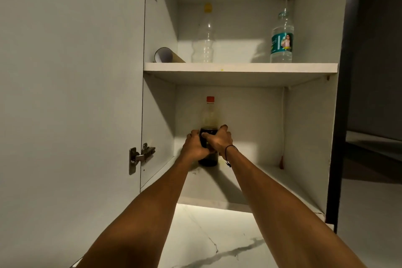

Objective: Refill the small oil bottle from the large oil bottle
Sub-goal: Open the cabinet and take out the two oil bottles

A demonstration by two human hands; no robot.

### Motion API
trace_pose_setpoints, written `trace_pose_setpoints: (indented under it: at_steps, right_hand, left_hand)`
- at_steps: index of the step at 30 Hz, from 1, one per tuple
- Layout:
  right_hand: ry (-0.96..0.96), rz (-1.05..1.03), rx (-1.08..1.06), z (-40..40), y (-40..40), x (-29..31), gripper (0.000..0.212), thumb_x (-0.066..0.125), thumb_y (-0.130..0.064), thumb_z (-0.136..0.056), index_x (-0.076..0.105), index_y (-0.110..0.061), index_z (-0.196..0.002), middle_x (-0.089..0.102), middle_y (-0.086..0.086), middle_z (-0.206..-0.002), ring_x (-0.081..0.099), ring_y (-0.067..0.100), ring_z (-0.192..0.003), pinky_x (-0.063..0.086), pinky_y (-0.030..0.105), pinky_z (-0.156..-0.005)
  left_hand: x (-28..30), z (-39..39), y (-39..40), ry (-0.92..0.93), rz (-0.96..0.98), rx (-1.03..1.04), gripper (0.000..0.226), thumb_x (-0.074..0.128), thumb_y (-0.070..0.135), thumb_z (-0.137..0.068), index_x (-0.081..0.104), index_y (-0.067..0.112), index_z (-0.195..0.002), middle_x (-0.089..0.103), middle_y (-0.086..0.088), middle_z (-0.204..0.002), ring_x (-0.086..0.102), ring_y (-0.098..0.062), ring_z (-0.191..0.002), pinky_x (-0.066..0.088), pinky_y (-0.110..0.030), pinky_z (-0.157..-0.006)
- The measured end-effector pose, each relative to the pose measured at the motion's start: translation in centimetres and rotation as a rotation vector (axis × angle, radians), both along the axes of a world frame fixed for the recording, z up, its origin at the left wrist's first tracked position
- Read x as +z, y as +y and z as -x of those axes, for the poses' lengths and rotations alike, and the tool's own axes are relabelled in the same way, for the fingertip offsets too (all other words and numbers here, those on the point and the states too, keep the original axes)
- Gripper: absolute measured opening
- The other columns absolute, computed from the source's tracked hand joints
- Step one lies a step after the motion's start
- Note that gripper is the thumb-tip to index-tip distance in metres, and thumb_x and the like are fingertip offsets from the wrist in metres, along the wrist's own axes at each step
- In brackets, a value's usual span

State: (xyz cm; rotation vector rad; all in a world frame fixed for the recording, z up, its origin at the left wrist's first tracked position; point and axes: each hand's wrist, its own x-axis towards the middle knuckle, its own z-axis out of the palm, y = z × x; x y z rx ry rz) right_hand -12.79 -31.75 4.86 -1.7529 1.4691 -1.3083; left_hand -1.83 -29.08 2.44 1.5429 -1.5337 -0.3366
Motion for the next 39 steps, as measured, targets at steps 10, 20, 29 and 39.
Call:
trace_pose_setpoints:
  at_steps: [10,20,29,39]
  right_hand:
    - [-0.04,-0.065,-0.01,-1.6,-5.3,0.0,0.082,0.083,-0.047,-0.067,0.041,-0.011,-0.127,0.059,0.013,-0.121,0.062,0.037,-0.112,0.057,0.05,-0.096]
    - [0.005,0.009,0.056,-0.8,-3.2,-0.1,0.074,0.087,-0.044,-0.075,0.048,-0.013,-0.13,0.065,0.008,-0.121,0.065,0.03,-0.108,0.057,0.046,-0.097]
    - [0.104,0.058,0.083,0.6,3.4,-0.2,0.087,0.084,-0.059,-0.068,0.046,-0.016,-0.133,0.063,0.009,-0.124,0.064,0.032,-0.109,0.058,0.048,-0.095]
    - [0.169,0.123,0.143,4.5,17.4,-0.8,0.081,0.08,-0.062,-0.075,0.046,-0.016,-0.132,0.062,0.009,-0.125,0.063,0.032,-0.109,0.057,0.047,-0.094]
  left_hand:
    - [0.0,0.4,-4.4,0.083,-0.06,0.018,0.076,0.088,0.029,-0.082,0.044,0.013,-0.141,0.061,-0.006,-0.131,0.063,-0.032,-0.12,0.055,-0.045,-0.106]
    - [-0.3,0.1,-2.7,0.006,0.016,0.096,0.06,0.086,0.031,-0.083,0.054,0.024,-0.134,0.064,-0.007,-0.126,0.066,-0.033,-0.114,0.059,-0.049,-0.1]
    - [-0.5,0.5,4.1,0.005,0.11,0.117,0.061,0.089,0.035,-0.079,0.059,0.027,-0.132,0.068,-0.002,-0.115,0.066,-0.026,-0.1,0.059,-0.04,-0.09]
    - [-1.0,3.1,18.8,-0.044,0.127,0.176,0.062,0.085,0.041,-0.073,0.059,0.032,-0.128,0.072,-0.004,-0.113,0.068,-0.03,-0.104,0.057,-0.039,-0.085]
